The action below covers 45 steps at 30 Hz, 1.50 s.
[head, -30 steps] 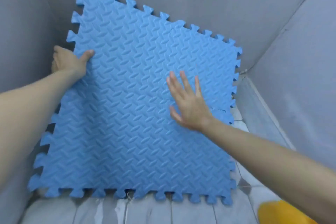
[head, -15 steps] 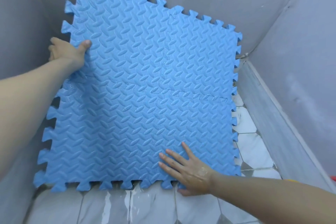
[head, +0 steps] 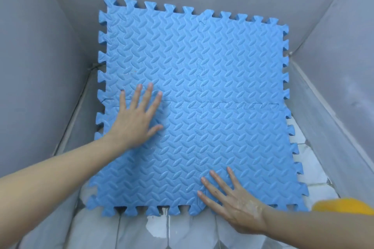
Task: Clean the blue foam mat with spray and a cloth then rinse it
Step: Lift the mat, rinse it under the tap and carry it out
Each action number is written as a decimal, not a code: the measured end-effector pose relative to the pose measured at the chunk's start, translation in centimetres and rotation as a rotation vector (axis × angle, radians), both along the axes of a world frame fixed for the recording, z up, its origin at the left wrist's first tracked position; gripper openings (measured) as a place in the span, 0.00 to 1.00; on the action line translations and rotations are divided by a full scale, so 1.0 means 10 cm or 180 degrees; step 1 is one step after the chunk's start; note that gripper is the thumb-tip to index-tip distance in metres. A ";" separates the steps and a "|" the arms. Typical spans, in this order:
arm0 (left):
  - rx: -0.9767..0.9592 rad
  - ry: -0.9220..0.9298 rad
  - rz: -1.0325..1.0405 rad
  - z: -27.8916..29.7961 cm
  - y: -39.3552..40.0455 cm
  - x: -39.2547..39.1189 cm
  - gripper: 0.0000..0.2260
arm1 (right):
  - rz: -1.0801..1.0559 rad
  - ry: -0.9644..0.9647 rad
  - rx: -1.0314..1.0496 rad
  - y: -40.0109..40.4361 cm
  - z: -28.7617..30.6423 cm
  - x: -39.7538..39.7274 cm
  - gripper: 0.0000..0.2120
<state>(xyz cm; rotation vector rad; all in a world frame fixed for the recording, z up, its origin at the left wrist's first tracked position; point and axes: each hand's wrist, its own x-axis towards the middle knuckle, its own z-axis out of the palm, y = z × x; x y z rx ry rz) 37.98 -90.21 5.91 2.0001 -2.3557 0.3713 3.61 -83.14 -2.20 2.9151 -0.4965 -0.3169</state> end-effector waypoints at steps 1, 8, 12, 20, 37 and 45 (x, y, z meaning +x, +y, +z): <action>0.0088 -0.0165 -0.0618 -0.13 0.17 -0.14 0.41 | -0.0017 0.0026 0.0023 0.01 0.05 -0.03 0.47; 0.1015 -0.0034 -0.1841 -0.88 1.19 -1.08 0.49 | -0.0069 0.0018 -0.0020 0.06 0.01 -0.24 0.35; 0.0962 -0.0064 -0.1525 -0.94 1.29 -1.20 0.41 | -0.0314 -0.0075 0.0225 0.02 0.08 -0.37 0.23; 0.0984 0.0120 -0.1507 -0.50 1.55 -1.40 0.34 | -0.0623 -0.0002 0.0399 0.13 0.66 -0.42 0.29; 0.1667 0.0400 -0.1491 1.16 1.86 -1.38 0.35 | -0.1566 0.0118 0.1059 0.56 1.91 -0.36 0.41; 0.1964 0.0280 -0.1033 1.66 1.83 -1.37 0.40 | -0.1748 -0.0251 0.1239 0.57 2.59 -0.32 0.37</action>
